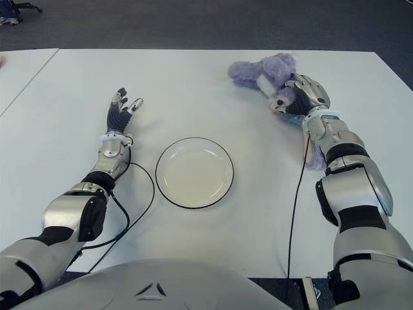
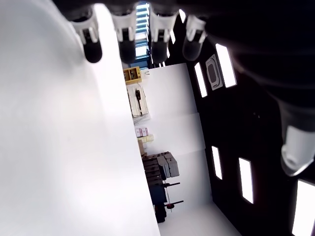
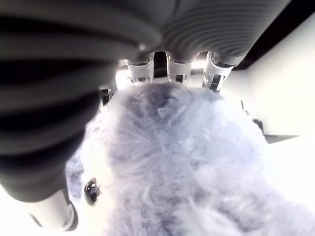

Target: Put the doll into the plate.

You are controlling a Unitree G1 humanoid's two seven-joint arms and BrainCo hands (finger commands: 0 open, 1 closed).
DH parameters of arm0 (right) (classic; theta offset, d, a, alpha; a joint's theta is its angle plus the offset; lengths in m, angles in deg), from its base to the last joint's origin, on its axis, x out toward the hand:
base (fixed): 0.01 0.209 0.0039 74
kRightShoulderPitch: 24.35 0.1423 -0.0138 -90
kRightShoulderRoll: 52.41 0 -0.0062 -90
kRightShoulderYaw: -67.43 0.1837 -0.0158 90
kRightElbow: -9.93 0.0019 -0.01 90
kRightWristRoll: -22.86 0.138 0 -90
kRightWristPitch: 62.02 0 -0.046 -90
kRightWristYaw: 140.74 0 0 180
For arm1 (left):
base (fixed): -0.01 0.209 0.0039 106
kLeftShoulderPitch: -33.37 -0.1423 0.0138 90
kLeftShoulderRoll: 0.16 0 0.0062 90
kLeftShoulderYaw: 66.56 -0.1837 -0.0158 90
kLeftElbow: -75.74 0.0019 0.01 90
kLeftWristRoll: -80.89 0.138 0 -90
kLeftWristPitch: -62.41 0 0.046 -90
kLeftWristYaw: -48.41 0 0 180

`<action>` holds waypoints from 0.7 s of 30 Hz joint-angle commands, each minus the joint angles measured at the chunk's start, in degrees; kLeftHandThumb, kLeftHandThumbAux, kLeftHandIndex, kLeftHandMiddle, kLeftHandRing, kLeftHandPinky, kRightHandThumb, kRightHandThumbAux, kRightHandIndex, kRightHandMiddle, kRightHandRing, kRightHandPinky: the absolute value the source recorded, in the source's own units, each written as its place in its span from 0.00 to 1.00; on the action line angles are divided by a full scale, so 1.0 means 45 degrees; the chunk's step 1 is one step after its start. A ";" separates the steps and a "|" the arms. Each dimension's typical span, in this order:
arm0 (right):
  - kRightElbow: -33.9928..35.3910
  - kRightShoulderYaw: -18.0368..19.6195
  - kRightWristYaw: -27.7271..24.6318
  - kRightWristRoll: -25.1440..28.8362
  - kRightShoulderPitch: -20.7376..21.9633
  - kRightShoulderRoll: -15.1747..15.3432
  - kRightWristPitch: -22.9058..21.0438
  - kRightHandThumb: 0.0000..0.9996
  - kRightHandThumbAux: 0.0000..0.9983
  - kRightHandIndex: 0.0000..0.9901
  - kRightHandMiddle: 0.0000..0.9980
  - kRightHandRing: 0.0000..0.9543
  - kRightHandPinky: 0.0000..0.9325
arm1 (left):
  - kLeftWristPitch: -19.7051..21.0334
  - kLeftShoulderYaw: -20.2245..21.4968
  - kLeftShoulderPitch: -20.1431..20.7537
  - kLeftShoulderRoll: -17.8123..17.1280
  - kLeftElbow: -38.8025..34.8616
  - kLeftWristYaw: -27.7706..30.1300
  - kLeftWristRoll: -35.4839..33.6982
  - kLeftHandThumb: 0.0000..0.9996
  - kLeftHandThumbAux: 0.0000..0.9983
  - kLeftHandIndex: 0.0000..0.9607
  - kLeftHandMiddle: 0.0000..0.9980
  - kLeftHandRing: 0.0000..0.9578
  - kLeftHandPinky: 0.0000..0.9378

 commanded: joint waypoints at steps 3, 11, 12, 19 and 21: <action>-0.0023 0.0087 -0.0242 0.0219 -0.0278 -0.0498 0.0195 0.65 0.70 0.41 0.35 0.44 0.52 | 0.2026 -0.0200 -0.2305 0.0624 0.1566 -0.0090 0.0263 0.00 0.52 0.02 0.08 0.06 0.01; 0.0145 0.0631 -0.0842 0.1050 -0.0689 -0.1439 0.0753 0.71 0.70 0.44 0.69 0.75 0.84 | 0.1935 -0.0244 -0.2375 0.0515 0.1552 -0.0105 0.0324 0.00 0.53 0.03 0.10 0.07 0.03; 0.0156 0.0681 -0.0906 0.1136 -0.0731 -0.1490 0.0804 0.71 0.70 0.44 0.72 0.77 0.86 | 0.1934 -0.0238 -0.2379 0.0508 0.1551 -0.0097 0.0323 0.00 0.53 0.03 0.10 0.07 0.03; 0.0162 0.1450 -0.2193 0.2361 -0.1339 -0.2074 0.1163 0.71 0.71 0.45 0.80 0.84 0.90 | 0.1876 -0.0224 -0.2440 0.0407 0.1555 -0.0002 0.0360 0.00 0.52 0.04 0.10 0.08 0.03; 0.0191 0.1548 -0.2510 0.2551 -0.1354 -0.2141 0.1173 0.70 0.71 0.45 0.82 0.85 0.90 | 0.1845 -0.0227 -0.2454 0.0388 0.1554 0.0031 0.0364 0.00 0.52 0.05 0.10 0.08 0.03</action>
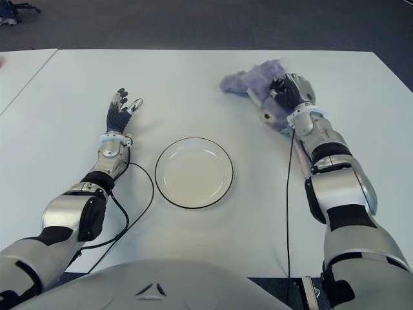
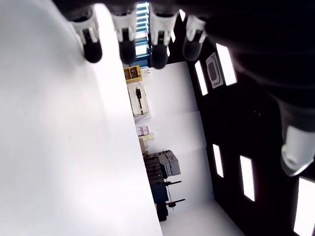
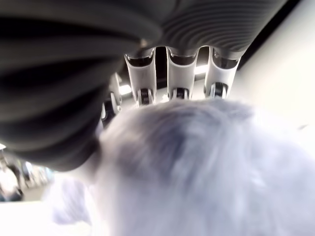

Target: Put the doll into the plate.

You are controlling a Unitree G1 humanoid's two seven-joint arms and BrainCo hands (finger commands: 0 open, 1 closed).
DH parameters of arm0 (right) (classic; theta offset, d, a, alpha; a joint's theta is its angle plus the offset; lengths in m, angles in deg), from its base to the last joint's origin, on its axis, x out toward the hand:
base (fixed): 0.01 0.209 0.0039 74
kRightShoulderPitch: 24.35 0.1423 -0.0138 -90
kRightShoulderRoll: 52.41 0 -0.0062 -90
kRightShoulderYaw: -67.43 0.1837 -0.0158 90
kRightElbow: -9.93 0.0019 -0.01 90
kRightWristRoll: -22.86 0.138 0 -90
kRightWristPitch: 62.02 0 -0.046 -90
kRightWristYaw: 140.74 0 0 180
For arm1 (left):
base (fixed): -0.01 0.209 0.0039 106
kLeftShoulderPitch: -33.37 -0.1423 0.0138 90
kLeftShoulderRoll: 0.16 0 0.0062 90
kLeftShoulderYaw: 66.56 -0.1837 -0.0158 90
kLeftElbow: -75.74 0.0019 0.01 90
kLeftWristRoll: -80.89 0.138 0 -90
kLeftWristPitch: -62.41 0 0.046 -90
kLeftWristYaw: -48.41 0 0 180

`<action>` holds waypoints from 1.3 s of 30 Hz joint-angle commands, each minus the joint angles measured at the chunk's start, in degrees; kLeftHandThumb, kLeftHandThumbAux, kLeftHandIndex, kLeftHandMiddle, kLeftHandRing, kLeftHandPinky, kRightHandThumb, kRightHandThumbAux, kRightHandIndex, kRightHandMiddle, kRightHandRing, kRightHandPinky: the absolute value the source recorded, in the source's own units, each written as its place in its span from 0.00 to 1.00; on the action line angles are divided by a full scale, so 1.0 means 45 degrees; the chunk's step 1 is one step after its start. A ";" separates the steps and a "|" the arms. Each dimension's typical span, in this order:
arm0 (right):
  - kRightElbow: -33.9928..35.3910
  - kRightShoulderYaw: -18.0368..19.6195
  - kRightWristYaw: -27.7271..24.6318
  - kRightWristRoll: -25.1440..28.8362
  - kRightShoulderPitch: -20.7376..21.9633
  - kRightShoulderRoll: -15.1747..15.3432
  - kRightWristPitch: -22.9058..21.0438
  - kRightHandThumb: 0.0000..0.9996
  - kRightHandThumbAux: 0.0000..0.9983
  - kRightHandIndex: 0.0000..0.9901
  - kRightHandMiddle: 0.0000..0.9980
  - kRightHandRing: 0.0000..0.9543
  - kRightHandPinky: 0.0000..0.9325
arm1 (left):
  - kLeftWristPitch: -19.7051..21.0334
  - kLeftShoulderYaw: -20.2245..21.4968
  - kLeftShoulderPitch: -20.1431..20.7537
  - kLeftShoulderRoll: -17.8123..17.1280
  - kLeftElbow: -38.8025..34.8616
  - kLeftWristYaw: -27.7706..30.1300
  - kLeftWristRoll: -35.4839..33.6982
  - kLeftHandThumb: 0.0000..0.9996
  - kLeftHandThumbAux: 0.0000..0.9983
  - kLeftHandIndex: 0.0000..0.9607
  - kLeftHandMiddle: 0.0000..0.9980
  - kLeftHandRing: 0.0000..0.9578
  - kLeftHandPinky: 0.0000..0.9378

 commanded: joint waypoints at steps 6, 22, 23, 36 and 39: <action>-0.0169 0.0741 -0.2713 0.1303 -0.1266 -0.1033 0.0141 0.70 0.71 0.45 0.84 0.86 0.90 | 0.1673 -0.0162 -0.2507 0.0420 0.1547 0.0115 0.0223 0.00 0.53 0.06 0.10 0.07 0.02; 0.1401 0.0084 -0.5160 0.1682 -0.3661 -0.1605 0.1672 0.36 0.73 0.79 0.89 0.92 0.95 | 0.1481 -0.0049 -0.2600 0.0298 0.1534 0.0359 0.0116 0.00 0.54 0.08 0.11 0.08 0.01; 0.1564 0.0008 -0.5374 0.1684 -0.3832 -0.1640 0.1696 0.36 0.73 0.80 0.89 0.92 0.95 | 0.1475 -0.0051 -0.2605 0.0291 0.1533 0.0366 0.0117 0.00 0.54 0.08 0.11 0.08 0.01; 0.5765 -0.0689 -0.7113 0.2444 -0.5697 -0.2096 0.1227 0.33 0.75 0.83 0.89 0.93 0.96 | 0.1648 -0.0011 -0.2561 0.0280 0.1546 0.0406 0.0064 0.00 0.53 0.10 0.12 0.08 0.02; 0.6860 -0.0686 -0.7236 0.2491 -0.5976 -0.1986 0.0944 0.31 0.75 0.84 0.90 0.93 0.96 | 0.1683 -0.0035 -0.2534 0.0285 0.1551 0.0380 0.0090 0.00 0.53 0.10 0.12 0.08 0.02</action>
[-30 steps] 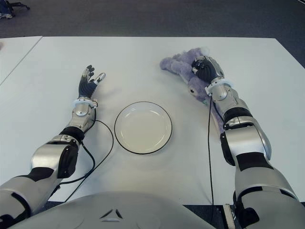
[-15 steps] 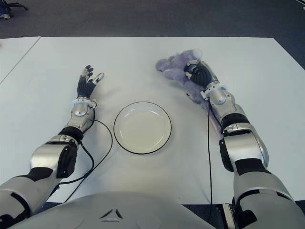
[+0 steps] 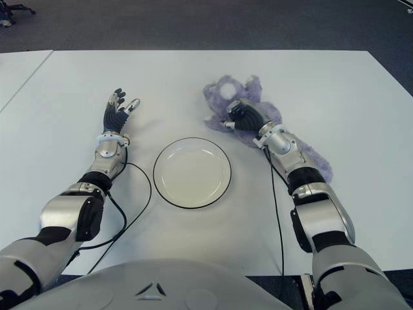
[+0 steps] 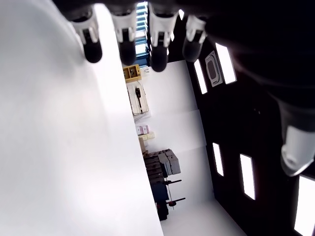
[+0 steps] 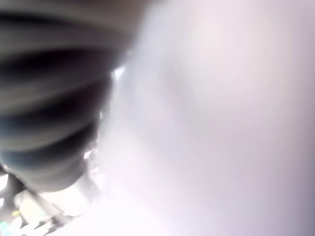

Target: Put the doll into the plate.

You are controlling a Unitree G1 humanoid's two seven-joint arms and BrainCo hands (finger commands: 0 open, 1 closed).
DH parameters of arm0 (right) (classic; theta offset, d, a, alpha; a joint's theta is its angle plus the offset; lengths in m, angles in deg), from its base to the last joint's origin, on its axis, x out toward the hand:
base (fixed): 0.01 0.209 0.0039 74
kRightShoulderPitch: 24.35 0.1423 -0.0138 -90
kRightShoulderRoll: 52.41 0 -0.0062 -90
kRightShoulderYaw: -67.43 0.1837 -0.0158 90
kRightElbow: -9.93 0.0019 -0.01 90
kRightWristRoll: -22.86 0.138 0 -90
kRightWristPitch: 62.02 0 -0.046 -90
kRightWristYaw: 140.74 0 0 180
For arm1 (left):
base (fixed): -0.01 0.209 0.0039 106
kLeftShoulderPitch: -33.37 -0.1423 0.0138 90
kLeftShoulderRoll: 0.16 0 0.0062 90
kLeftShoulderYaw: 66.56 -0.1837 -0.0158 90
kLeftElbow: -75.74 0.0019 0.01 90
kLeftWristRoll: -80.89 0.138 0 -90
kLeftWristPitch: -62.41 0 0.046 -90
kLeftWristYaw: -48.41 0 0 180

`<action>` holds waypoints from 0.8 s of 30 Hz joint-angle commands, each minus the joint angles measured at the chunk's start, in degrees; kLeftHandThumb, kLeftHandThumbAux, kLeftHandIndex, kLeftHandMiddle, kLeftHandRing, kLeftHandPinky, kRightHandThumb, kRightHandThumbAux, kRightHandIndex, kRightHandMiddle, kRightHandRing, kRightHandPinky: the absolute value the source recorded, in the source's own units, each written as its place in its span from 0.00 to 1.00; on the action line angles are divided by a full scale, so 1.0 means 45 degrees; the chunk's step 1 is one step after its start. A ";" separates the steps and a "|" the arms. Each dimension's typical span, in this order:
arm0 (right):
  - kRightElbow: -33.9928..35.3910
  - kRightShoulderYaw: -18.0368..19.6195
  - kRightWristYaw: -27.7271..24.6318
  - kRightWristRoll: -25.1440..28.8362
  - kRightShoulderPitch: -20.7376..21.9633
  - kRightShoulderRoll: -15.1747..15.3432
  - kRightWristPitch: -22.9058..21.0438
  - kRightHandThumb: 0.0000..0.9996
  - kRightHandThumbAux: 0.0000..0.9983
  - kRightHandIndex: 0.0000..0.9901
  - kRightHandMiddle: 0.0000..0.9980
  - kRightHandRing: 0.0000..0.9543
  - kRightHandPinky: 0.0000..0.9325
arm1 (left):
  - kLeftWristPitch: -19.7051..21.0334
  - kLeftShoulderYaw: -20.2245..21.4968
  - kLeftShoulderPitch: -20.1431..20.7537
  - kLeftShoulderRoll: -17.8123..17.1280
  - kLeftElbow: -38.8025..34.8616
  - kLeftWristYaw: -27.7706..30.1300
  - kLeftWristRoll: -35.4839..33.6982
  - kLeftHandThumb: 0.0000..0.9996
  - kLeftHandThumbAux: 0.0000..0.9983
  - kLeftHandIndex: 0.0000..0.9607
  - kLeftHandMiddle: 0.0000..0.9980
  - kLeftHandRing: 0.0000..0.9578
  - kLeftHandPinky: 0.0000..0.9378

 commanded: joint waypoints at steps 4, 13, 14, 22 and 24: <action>0.2061 -0.1089 -0.1172 -0.0925 -0.2259 -0.0410 -0.1487 0.24 0.74 0.85 0.90 0.93 0.95 | 0.1700 -0.0106 -0.2452 0.0532 0.1557 0.0314 0.0142 0.00 0.53 0.11 0.12 0.08 0.01; 0.3298 -0.1008 -0.1969 -0.0441 -0.2368 -0.0717 -0.2231 0.18 0.74 0.86 0.91 0.94 0.96 | 0.1717 -0.0092 -0.2417 0.0600 0.1554 0.0270 0.0123 0.00 0.53 0.10 0.12 0.08 0.00; 0.3379 -0.0982 -0.2054 -0.0367 -0.2392 -0.0720 -0.2296 0.17 0.74 0.86 0.91 0.94 0.96 | 0.1722 -0.0096 -0.2411 0.0609 0.1554 0.0262 0.0126 0.00 0.53 0.10 0.12 0.08 0.00; 0.3172 -0.0453 -0.2341 0.0266 -0.2212 -0.0642 -0.2198 0.11 0.72 0.87 0.91 0.94 0.96 | 0.1823 -0.0234 -0.2374 0.0650 0.1563 0.0153 0.0261 0.00 0.53 0.09 0.12 0.08 0.00; 0.2676 -0.0262 -0.2249 0.0375 -0.2023 -0.0615 -0.1943 0.12 0.73 0.87 0.91 0.94 0.97 | 0.1834 -0.0255 -0.2373 0.0652 0.1564 0.0137 0.0281 0.00 0.53 0.09 0.12 0.08 0.02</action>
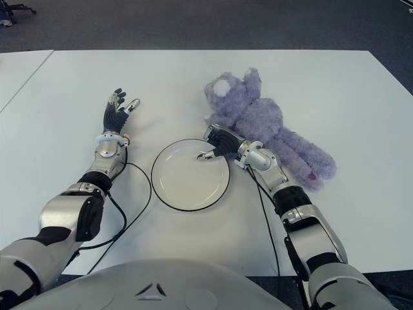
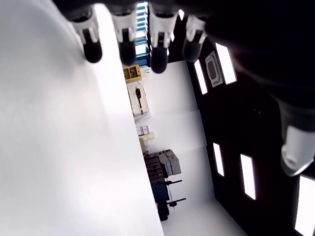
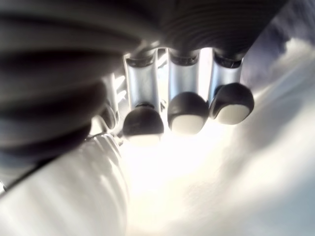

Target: Put the doll into the plate.

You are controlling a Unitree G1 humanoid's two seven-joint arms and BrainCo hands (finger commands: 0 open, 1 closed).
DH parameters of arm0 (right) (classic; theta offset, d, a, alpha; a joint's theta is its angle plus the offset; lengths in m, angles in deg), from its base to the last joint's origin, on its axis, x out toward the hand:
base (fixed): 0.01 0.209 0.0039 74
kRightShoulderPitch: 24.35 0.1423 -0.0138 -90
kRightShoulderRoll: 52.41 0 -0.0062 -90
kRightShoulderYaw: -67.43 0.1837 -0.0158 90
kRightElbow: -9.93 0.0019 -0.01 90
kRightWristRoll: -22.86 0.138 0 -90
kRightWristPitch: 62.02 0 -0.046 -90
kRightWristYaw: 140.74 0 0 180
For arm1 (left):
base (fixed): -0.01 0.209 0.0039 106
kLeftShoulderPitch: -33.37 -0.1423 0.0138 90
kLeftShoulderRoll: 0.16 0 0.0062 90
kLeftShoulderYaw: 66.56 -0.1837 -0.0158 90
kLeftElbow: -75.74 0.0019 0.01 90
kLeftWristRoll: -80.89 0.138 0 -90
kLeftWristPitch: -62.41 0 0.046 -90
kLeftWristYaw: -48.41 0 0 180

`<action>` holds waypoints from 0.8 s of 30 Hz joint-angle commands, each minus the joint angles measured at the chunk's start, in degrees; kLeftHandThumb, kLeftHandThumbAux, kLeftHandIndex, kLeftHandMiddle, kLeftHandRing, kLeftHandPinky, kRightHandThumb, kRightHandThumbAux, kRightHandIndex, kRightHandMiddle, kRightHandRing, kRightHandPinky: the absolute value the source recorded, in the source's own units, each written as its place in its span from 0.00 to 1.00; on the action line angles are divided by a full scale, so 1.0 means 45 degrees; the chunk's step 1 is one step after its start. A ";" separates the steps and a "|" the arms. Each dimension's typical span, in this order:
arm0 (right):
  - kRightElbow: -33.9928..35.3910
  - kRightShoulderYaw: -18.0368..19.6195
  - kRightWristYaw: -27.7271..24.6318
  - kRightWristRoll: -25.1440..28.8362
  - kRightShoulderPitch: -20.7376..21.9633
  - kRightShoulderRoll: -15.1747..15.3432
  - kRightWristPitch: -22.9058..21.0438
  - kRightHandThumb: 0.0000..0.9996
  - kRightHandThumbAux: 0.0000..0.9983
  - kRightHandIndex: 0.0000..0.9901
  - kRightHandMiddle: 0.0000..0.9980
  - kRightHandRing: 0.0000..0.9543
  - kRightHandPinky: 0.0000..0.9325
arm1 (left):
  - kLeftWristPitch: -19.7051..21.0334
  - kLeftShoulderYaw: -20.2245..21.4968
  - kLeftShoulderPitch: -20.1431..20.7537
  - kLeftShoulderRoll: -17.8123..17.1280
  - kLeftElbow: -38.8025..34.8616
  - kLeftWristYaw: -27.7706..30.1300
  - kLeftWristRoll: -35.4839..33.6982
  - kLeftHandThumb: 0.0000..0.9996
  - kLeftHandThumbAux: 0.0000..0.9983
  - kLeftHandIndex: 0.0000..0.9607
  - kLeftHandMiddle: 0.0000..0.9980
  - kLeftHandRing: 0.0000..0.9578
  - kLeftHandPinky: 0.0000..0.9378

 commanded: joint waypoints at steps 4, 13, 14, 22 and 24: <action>-0.1285 0.0508 -0.0221 0.0466 0.0118 -0.0059 0.0203 0.15 0.74 0.86 0.91 0.94 0.97 | 0.1849 -0.0214 -0.2380 0.0647 0.1568 0.0146 0.0245 0.00 0.54 0.10 0.12 0.09 0.03; -0.2294 0.0841 0.0084 0.0553 0.0812 -0.0269 0.0909 0.24 0.80 0.80 0.88 0.91 0.91 | 0.1819 -0.0142 -0.2396 0.0665 0.1569 0.0178 0.0175 0.00 0.54 0.12 0.12 0.10 0.07; -0.2411 0.0935 0.0155 0.0608 0.0878 -0.0298 0.1087 0.24 0.81 0.77 0.87 0.89 0.89 | 0.1833 -0.0138 -0.2391 0.0673 0.1568 0.0154 0.0172 0.00 0.54 0.12 0.13 0.10 0.07; -0.3516 0.1537 0.0956 0.0664 0.1642 -0.0397 0.2135 0.16 0.74 0.51 0.64 0.68 0.62 | 0.1977 -0.0229 -0.2331 0.0729 0.1569 -0.0087 0.0270 0.00 0.55 0.11 0.12 0.10 0.05; -0.3813 0.1675 0.1322 0.0560 0.1913 -0.0403 0.2327 0.11 0.69 0.41 0.49 0.54 0.50 | 0.1981 -0.0259 -0.2330 0.0727 0.1567 -0.0118 0.0301 0.00 0.55 0.10 0.12 0.10 0.05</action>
